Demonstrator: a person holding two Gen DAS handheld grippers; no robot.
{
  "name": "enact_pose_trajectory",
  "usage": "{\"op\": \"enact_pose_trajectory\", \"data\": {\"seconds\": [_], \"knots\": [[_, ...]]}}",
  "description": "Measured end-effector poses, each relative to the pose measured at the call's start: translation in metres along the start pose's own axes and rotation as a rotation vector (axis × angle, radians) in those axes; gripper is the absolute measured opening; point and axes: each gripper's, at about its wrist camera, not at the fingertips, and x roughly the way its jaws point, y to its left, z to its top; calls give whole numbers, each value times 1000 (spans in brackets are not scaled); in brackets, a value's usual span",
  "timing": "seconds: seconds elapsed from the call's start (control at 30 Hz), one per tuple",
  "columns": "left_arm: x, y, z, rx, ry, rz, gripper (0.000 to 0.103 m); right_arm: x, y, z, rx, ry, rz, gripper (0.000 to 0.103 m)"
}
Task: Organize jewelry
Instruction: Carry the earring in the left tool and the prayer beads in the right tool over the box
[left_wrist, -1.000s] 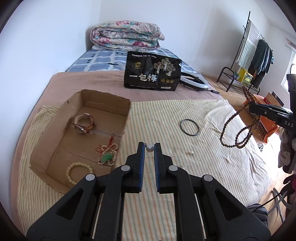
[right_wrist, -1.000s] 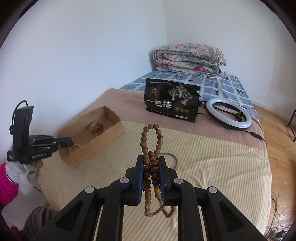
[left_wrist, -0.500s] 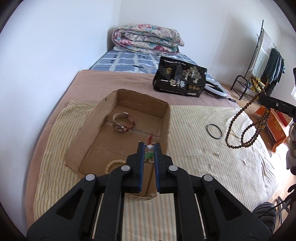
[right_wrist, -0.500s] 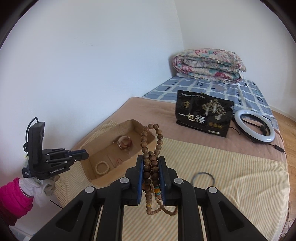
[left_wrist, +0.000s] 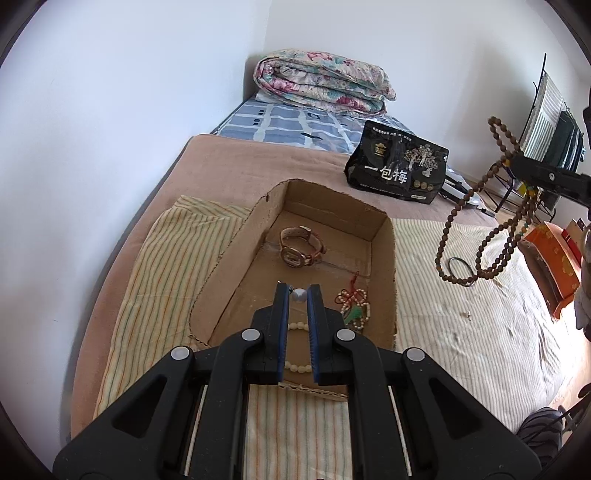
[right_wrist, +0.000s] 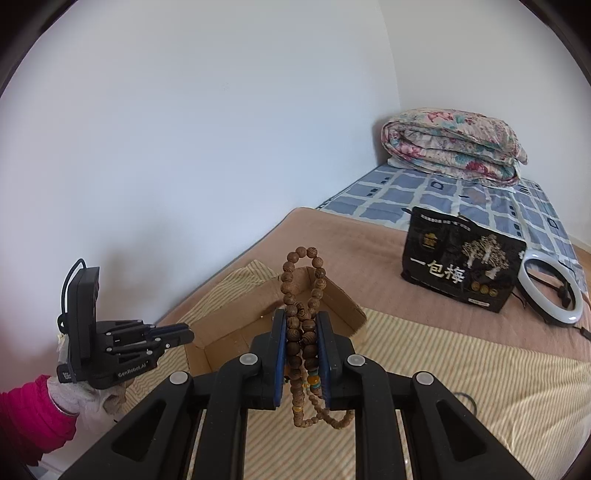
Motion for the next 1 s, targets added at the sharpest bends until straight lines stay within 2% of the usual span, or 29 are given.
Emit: {"op": "enact_pose_trajectory", "data": {"seconds": [0.57,1.0], "knots": [[24,18,2,-27,14,-15,8,70,7,33,12,17,5,13],[37,17,2,-27,32,-19,8,114,-4,27,27,82,-24,15]]}}
